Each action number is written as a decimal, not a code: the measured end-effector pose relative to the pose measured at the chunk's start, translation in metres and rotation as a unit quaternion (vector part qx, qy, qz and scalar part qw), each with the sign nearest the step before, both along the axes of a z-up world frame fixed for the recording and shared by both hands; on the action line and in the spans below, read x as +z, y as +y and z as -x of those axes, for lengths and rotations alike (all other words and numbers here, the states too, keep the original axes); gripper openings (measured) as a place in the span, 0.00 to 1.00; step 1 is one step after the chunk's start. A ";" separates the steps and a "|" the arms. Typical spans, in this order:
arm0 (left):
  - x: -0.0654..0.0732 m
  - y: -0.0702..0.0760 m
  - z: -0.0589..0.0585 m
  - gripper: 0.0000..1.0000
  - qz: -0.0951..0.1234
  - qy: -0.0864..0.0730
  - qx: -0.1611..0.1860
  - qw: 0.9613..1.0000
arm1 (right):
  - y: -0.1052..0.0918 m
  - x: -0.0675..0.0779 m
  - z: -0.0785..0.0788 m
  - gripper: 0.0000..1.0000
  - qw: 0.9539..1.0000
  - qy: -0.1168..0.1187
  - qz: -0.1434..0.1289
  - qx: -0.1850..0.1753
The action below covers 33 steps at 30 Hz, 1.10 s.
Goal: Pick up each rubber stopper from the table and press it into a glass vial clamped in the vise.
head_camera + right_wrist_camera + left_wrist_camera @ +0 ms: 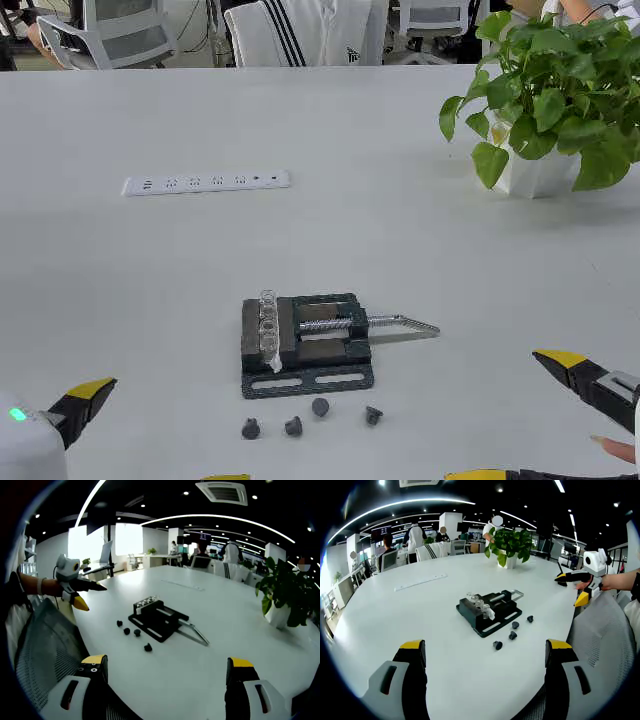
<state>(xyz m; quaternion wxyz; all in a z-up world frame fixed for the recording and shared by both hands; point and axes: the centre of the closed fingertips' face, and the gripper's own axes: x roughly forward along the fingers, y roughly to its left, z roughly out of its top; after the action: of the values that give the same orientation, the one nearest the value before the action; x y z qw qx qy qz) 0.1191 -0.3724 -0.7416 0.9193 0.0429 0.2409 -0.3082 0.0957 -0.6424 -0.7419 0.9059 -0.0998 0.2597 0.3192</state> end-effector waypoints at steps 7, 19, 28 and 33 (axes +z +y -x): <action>-0.005 0.010 -0.005 0.99 -0.008 0.003 -0.002 1.000 | 0.000 -0.004 -0.001 0.98 1.000 0.005 0.002 0.000; -0.009 0.012 -0.004 0.99 -0.014 0.009 -0.002 1.000 | 0.009 0.002 -0.006 0.99 1.000 -0.005 0.005 0.007; -0.010 0.010 0.001 0.99 -0.013 0.013 -0.007 1.000 | 0.013 0.003 -0.006 0.99 1.000 -0.004 0.011 0.016; -0.012 0.010 0.003 0.99 -0.012 0.015 -0.009 1.000 | 0.015 0.002 -0.005 0.99 1.000 -0.003 0.011 0.019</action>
<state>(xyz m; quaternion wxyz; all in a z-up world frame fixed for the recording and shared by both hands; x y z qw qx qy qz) 0.1163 -0.3622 -0.7534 0.9121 0.0510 0.2582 -0.3142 0.1004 -0.6272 -0.7395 0.8993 -0.1154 0.2586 0.3333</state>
